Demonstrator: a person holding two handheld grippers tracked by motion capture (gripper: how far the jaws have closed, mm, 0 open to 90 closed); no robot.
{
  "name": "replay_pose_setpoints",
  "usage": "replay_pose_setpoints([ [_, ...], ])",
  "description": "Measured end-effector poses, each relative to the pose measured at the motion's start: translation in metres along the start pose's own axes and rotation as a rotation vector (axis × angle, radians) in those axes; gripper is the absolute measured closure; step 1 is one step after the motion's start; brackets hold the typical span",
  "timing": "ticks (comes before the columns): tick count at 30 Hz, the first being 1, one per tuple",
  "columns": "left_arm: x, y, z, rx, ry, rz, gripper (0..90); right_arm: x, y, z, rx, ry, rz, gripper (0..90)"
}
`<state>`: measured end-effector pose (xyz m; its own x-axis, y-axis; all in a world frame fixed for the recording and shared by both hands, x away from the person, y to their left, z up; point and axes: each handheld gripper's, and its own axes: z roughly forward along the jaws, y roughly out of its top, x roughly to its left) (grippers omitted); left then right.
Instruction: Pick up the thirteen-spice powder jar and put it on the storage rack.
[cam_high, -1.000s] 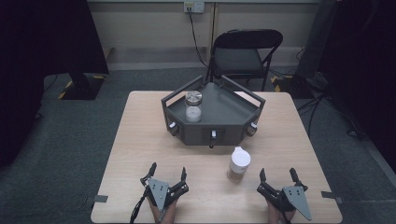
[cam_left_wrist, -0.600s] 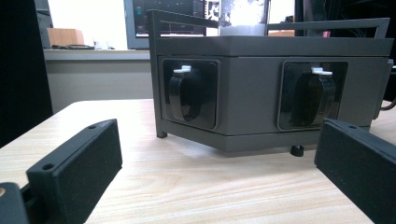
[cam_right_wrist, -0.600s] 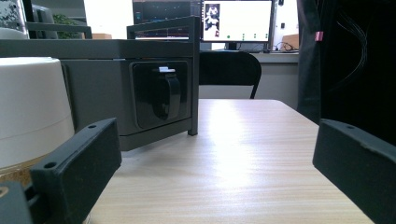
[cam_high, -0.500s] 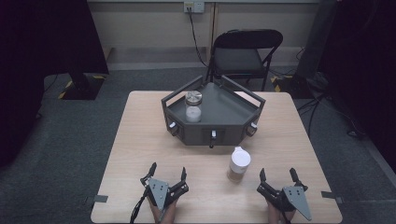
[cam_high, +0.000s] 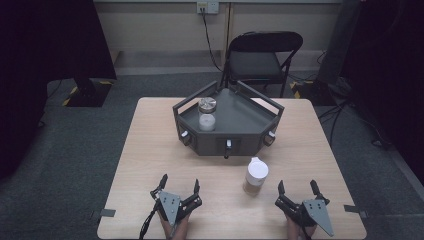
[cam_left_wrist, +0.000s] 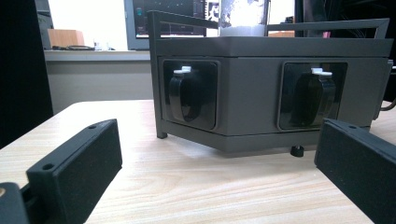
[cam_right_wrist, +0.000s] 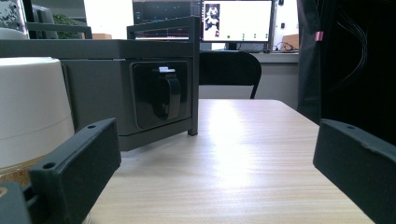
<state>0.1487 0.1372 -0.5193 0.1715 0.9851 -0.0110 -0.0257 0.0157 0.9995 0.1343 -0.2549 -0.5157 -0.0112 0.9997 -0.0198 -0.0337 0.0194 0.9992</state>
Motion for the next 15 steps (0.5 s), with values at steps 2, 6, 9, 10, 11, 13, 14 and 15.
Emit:
replay_pose_setpoints([
  [2, 0.0, 0.0, 0.0, 0.0, 0.0, 0.0, 0.1, -0.001, 0.0, 0.0, 0.0, 0.003, 0.0, 0.0],
  [6, 0.0, 0.0, 0.0, 0.0, 0.0, 0.0, 0.1, -0.001, 0.002, 0.0, 0.009, 0.013, -0.012, 0.0],
  [9, 0.0, 0.0, 0.0, 0.0, -0.001, 0.0, 0.0, -0.002, 0.006, 0.0, 0.011, 0.025, 0.013, 0.0],
  [10, 0.0, 0.0, 0.0, 0.0, 0.0, 0.0, 0.0, -0.003, 0.009, 0.0, 0.011, 0.031, 0.031, 0.0],
  [11, 0.0, 0.0, 0.0, 0.0, 0.0, 0.0, 0.0, -0.004, 0.011, -0.001, 0.007, 0.036, 0.05, 0.0],
  [13, 0.0, 0.0, 0.0, 0.0, 0.0, 0.0, 0.0, -0.004, 0.016, -0.001, -0.012, 0.05, 0.062, 0.0],
  [14, 0.0, 0.0, 0.0, 0.0, -0.001, 0.0, 0.0, -0.003, 0.019, -0.001, -0.023, 0.06, 0.062, 0.0],
  [15, 0.0, 0.0, 0.0, 0.0, 0.0, 0.0, 0.0, -0.003, 0.022, -0.001, -0.036, 0.074, 0.067, 0.0],
])
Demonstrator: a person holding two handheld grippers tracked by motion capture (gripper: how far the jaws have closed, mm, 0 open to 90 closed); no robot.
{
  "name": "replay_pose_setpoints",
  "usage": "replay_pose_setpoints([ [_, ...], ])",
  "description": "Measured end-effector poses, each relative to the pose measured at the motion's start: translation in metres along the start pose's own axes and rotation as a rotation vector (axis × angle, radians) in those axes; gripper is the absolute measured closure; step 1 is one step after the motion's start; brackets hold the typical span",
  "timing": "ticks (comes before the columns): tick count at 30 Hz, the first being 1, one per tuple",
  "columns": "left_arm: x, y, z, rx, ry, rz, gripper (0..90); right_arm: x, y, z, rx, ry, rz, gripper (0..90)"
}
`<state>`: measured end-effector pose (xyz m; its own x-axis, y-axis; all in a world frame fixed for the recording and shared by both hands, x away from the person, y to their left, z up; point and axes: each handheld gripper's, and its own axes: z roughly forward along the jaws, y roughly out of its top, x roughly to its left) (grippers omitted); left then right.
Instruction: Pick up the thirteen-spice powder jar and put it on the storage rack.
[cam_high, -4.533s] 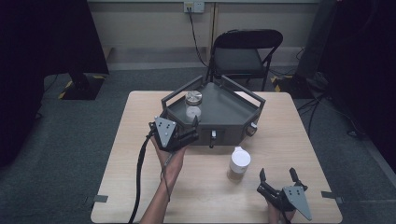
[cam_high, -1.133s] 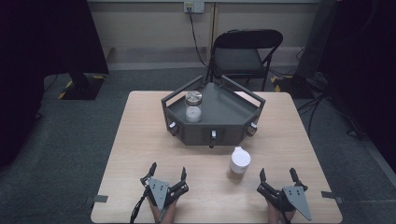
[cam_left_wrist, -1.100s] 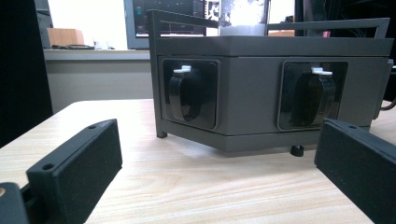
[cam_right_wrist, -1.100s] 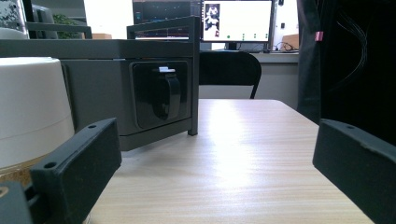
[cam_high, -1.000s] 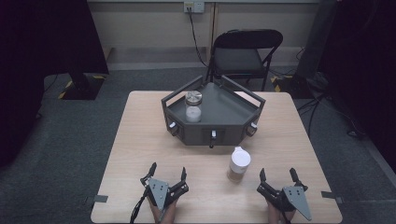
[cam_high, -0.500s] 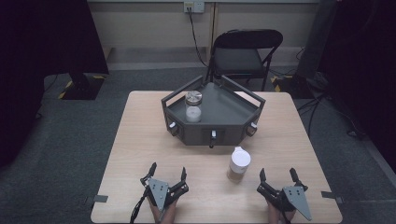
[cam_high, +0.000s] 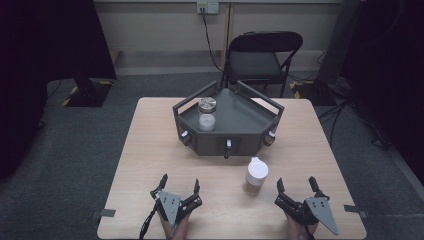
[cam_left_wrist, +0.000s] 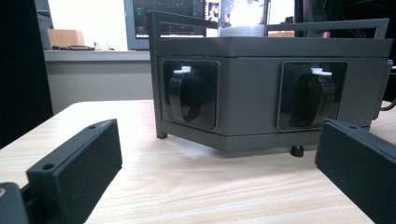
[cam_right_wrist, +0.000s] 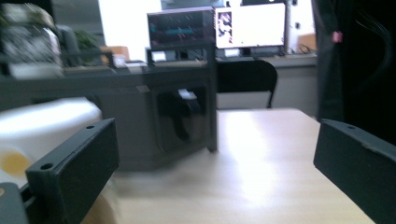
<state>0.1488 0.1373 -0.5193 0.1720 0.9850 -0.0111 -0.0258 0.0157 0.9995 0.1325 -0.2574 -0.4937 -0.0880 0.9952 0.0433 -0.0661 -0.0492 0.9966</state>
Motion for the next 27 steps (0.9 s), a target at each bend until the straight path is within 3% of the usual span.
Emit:
replay_pose_setpoints([
  [5, 0.0, 0.0, 0.0, 0.0, 0.0, 0.0, 0.1, 0.013, 0.011, 0.004, -0.056, 0.057, -0.032, 0.0],
  [9, 0.0, 0.0, 0.0, 0.0, -0.001, 0.0, 0.0, 0.023, 0.015, 0.012, -0.063, 0.115, -0.037, 0.0],
  [16, 0.0, 0.0, 0.0, 0.0, -0.002, 0.0, 0.0, 0.038, 0.009, 0.023, -0.029, 0.178, -0.018, 0.0],
  [21, 0.0, 0.0, 0.0, 0.0, -0.002, 0.0, 0.0, 0.045, 0.004, 0.031, 0.028, 0.183, -0.016, 0.4],
  [27, 0.0, 0.0, 0.0, 0.0, -0.002, 0.0, 0.0, 0.044, -0.001, 0.037, 0.091, 0.186, 0.007, 7.4],
])
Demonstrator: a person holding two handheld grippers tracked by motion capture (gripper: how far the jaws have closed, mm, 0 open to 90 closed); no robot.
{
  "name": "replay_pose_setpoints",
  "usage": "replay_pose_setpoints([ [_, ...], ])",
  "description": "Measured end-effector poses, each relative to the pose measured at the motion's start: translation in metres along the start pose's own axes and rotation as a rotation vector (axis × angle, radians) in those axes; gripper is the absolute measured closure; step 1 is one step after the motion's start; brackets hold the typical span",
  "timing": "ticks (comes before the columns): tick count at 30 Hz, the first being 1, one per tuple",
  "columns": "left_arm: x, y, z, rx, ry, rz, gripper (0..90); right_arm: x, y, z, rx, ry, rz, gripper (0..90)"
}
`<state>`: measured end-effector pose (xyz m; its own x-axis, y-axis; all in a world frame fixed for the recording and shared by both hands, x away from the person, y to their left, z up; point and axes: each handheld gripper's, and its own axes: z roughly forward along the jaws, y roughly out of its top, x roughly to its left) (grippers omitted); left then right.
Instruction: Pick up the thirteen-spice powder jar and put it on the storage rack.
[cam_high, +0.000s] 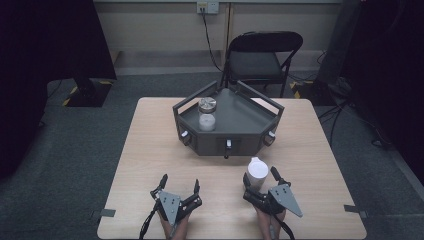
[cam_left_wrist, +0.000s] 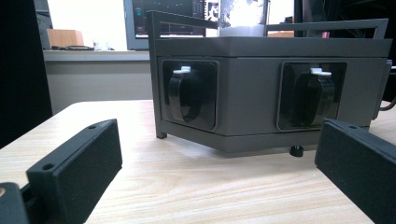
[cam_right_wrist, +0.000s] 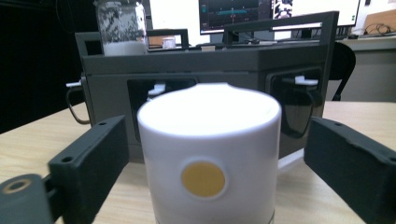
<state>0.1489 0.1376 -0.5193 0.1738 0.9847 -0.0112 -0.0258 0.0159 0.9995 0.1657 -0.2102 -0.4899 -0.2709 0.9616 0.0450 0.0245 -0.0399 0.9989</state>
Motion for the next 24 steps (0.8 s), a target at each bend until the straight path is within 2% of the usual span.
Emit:
replay_pose_setpoints([
  [4, 0.0, 0.0, 0.0, 0.0, 0.0, 0.0, 0.1, -0.0022, 0.0008, 0.0005, 0.016, 0.009, 0.014, 11.3],
  [12, 0.0004, 0.0, 0.0, 0.0, -0.002, 0.0, 0.0, -0.0037, 0.0039, 0.0029, 0.053, 0.027, 0.013, 20.1],
  [16, 0.0004, 0.0, 0.0, 0.0, -0.002, 0.0, 0.0, -0.0026, 0.0037, 0.0025, 0.051, 0.022, 0.001, 28.1],
  [24, 0.0005, 0.0001, 0.0, 0.0, -0.003, 0.0, 0.0, -0.0033, 0.0053, 0.0019, 0.055, 0.023, -0.011, 28.8],
])
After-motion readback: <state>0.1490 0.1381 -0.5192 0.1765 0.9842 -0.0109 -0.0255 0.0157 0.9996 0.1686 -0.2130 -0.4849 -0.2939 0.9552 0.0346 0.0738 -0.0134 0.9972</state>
